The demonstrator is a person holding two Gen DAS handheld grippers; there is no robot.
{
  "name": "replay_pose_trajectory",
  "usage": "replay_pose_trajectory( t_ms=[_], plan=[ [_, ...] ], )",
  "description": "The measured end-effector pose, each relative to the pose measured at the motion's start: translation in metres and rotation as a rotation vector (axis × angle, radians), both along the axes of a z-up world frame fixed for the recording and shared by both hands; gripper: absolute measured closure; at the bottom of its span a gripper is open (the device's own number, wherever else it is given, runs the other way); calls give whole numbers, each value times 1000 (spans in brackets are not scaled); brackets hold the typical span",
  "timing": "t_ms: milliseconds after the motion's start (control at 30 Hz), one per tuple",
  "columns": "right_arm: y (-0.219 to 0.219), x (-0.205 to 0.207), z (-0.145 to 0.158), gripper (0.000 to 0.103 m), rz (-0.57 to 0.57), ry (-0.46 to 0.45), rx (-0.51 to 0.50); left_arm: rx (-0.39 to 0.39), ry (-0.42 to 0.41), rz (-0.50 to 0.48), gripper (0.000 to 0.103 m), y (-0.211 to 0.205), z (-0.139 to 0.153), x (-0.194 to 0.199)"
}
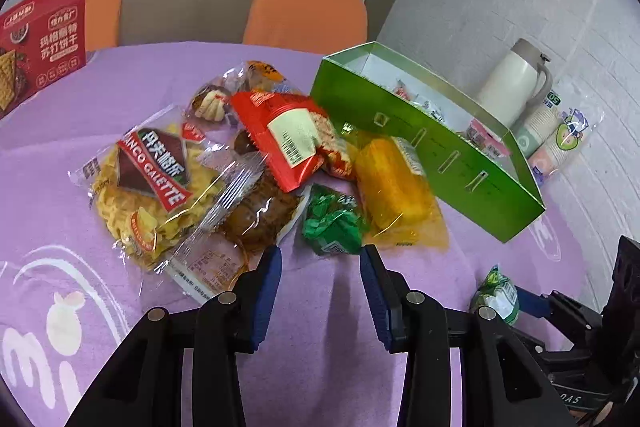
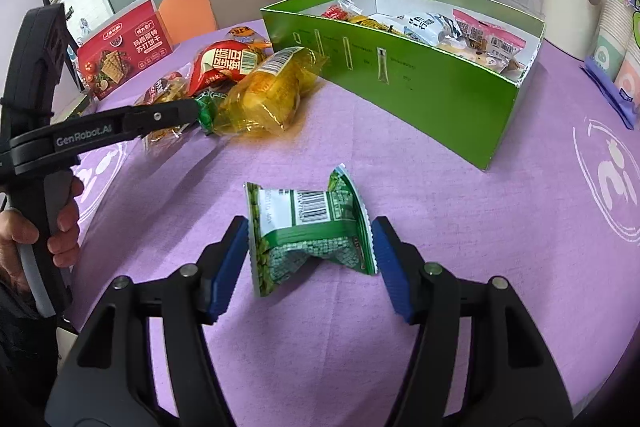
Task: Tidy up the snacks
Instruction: 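Grasp the green wrapped candy with the left tool while the right tool holds the green bag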
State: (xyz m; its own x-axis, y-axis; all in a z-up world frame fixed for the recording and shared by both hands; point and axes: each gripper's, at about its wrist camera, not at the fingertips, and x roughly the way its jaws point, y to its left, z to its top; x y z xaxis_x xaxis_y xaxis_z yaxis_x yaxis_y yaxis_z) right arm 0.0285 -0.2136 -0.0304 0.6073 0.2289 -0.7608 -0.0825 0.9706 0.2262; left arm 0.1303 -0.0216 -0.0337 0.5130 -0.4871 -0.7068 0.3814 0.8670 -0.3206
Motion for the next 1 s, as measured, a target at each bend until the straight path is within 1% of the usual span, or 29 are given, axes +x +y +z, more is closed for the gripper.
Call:
replay_pose_trajectory(
  t_ms=[100,167,233,300,333,467,500,533,600,633,700,767,900,1000],
  plan=[
    [-1,-1,0,39,3,2,-3,53,-44,-29,60,-17,7,3],
    [-2,-2,0,39,1,2,-9,79,-47,-33,60,-25,7,10],
    [-3,-3,0,39,-3,2,-7,89,-26,-30,60,-27,2,18],
    [-2,-3,0,39,-5,2,-5,63,26,-40,61,-25,-7,24],
    [-2,-2,-1,39,-6,1,-7,49,39,-33,61,-23,-9,24],
    [-1,-3,-2,40,-11,-11,-1,35,33,-15,60,-20,-9,24],
    [-1,-3,-2,50,-16,-16,2,35,31,-15,60,-20,-8,25],
    [-2,-4,-2,54,-18,-22,7,36,29,-17,60,-21,-7,25],
    [-3,-4,-1,56,-21,-25,12,43,27,-25,60,-21,-8,26],
    [-2,-5,0,57,-21,-26,5,47,29,-34,68,-25,-8,26],
    [1,-7,2,58,-17,-33,-5,44,27,-52,72,-27,-9,25],
    [1,-9,8,58,-4,-50,14,36,26,-55,74,-26,-8,21],
    [-1,-12,28,58,-4,-106,30,19,-14,-60,74,-21,6,8],
    [-7,-11,46,58,-15,-158,37,-12,-64,-68,74,-17,30,-2]
  ],
)
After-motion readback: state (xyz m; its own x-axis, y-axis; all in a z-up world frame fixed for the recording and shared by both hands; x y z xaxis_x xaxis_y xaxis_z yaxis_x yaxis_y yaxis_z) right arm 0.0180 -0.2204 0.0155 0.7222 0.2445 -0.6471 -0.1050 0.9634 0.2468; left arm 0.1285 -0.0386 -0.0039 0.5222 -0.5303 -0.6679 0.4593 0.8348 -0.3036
